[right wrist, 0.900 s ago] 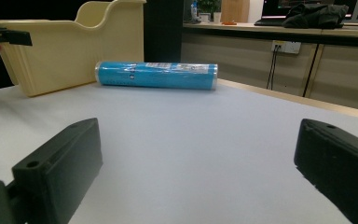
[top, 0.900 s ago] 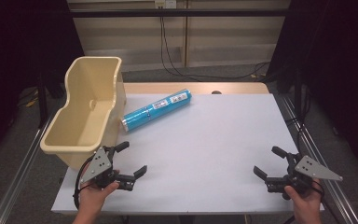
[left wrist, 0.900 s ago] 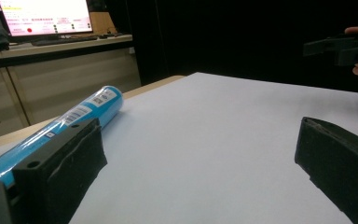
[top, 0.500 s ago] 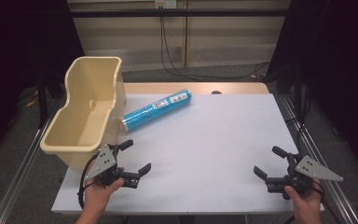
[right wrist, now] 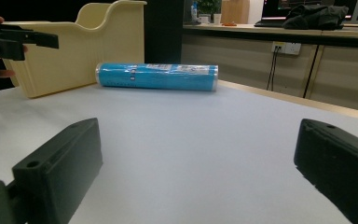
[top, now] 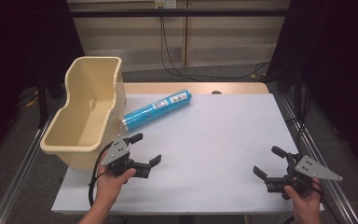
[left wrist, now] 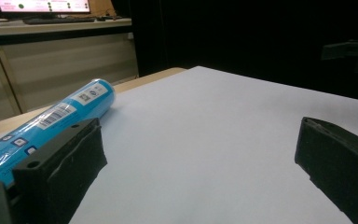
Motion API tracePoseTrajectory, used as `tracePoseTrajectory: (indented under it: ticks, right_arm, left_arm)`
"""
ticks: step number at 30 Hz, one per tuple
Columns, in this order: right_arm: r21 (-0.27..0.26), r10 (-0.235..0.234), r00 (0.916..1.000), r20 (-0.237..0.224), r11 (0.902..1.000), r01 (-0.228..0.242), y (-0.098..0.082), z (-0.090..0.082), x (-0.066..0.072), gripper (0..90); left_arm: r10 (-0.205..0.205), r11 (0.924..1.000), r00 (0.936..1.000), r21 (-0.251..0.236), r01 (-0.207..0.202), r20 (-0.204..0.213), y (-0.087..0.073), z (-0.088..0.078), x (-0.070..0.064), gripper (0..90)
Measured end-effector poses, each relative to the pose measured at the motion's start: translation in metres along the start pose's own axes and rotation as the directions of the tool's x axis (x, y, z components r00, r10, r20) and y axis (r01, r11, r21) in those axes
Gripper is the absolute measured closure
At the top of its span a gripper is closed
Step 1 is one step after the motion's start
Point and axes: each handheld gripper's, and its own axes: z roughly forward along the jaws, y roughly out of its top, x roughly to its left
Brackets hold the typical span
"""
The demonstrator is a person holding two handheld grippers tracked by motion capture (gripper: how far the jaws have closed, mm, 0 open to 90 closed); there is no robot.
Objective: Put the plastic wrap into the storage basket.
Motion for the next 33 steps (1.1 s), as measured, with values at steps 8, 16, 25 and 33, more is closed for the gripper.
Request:
tracePoseTrajectory:
  ticks: [8, 16, 25, 33]
  right_arm:
    - [0.000, -0.002, 1.0000, -0.002, 1.0000, 0.002, 0.001, 0.001, 0.000, 0.5]
    - [-0.004, -0.001, 1.0000, -0.003, 1.0000, 0.000, 0.000, 0.000, 0.000, 0.5]
    - [0.002, -0.008, 1.0000, -0.005, 1.0000, 0.008, 0.000, 0.001, 0.001, 0.5]
    - [0.003, -0.006, 1.0000, -0.007, 1.0000, 0.006, 0.000, 0.001, 0.000, 0.5]
  left_arm:
    - [0.005, 1.0000, 1.0000, 0.005, -0.005, 0.002, 0.013, 0.029, 0.010, 1.2]
    - [0.005, 0.9998, 0.9999, 0.018, -0.005, -0.011, 0.024, 0.055, 0.023, 1.2]
    - [0.020, 0.9986, 0.9984, 0.049, -0.017, -0.053, 0.033, 0.077, 0.040, 1.7]
    - [0.016, 0.9964, 0.9954, 0.084, -0.008, -0.094, 0.038, 0.094, 0.055, 2.0]
